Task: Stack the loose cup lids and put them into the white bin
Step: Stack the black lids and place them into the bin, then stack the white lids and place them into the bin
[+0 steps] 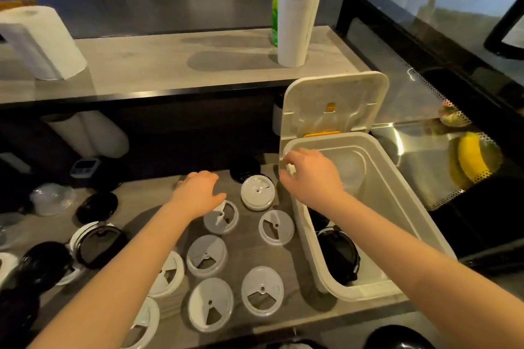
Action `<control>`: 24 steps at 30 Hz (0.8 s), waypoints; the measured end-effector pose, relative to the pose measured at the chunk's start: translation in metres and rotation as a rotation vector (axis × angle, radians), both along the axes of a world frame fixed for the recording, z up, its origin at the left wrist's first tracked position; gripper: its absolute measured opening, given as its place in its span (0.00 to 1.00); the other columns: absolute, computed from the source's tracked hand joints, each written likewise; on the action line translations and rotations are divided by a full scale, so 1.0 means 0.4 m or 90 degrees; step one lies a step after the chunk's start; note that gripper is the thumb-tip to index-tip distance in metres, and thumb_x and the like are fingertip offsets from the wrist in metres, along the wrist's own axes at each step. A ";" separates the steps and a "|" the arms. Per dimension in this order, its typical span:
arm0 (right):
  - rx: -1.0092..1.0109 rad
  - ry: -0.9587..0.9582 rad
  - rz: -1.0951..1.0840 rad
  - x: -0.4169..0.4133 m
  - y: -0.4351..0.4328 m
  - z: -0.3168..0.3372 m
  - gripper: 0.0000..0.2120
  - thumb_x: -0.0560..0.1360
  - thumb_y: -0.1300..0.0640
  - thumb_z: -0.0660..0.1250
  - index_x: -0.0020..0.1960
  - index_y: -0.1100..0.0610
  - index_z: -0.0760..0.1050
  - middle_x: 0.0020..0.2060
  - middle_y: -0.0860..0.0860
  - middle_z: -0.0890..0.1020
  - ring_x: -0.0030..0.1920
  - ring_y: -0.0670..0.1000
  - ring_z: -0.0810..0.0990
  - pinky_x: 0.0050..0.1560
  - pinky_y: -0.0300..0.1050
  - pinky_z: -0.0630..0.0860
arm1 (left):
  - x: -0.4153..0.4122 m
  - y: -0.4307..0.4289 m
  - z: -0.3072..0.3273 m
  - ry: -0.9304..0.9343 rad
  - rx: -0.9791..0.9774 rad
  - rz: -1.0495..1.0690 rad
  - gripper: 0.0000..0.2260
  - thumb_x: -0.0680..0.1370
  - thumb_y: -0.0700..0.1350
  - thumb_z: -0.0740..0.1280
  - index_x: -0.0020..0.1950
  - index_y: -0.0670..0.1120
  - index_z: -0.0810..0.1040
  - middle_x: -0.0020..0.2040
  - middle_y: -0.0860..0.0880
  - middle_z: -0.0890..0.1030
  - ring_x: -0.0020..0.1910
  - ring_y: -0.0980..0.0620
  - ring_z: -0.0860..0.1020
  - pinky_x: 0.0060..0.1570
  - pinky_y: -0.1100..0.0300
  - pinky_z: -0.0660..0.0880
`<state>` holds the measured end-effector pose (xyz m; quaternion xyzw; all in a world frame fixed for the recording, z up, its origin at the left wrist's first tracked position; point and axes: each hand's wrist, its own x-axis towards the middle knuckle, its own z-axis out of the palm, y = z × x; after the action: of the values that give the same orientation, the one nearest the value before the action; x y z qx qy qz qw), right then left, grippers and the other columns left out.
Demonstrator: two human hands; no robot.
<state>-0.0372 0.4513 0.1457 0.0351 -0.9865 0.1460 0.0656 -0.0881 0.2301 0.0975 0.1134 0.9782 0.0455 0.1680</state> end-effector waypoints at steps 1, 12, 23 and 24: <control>-0.011 0.008 0.026 -0.008 -0.031 -0.001 0.14 0.77 0.50 0.61 0.58 0.56 0.75 0.50 0.52 0.78 0.54 0.55 0.75 0.48 0.47 0.73 | -0.005 -0.024 -0.011 -0.019 0.005 0.020 0.24 0.78 0.54 0.61 0.71 0.45 0.66 0.70 0.46 0.68 0.69 0.44 0.65 0.65 0.49 0.67; 0.022 -0.372 -0.032 -0.170 -0.187 -0.241 0.35 0.75 0.52 0.66 0.75 0.58 0.53 0.71 0.58 0.62 0.71 0.60 0.62 0.66 0.51 0.66 | -0.017 -0.100 -0.171 -0.159 0.102 0.116 0.31 0.76 0.54 0.66 0.75 0.46 0.60 0.73 0.44 0.63 0.71 0.43 0.61 0.68 0.53 0.62; 0.071 -0.341 -0.058 -0.177 -0.166 -0.333 0.44 0.70 0.50 0.72 0.76 0.52 0.49 0.73 0.57 0.56 0.71 0.59 0.59 0.63 0.50 0.69 | -0.032 -0.038 -0.268 -0.165 0.114 0.124 0.41 0.70 0.54 0.72 0.76 0.49 0.54 0.74 0.48 0.56 0.72 0.44 0.55 0.69 0.52 0.62; 0.066 -0.337 -0.054 -0.177 -0.167 -0.334 0.44 0.69 0.50 0.73 0.75 0.52 0.50 0.72 0.57 0.57 0.70 0.60 0.60 0.62 0.50 0.70 | -0.034 -0.035 -0.272 -0.159 0.100 0.121 0.41 0.69 0.55 0.72 0.76 0.49 0.54 0.74 0.48 0.55 0.72 0.44 0.54 0.70 0.52 0.61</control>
<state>-0.1082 0.3847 0.0120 -0.0425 -0.9760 0.0967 -0.1905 -0.1018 0.2162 -0.0113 0.0270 0.9494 0.1510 0.2740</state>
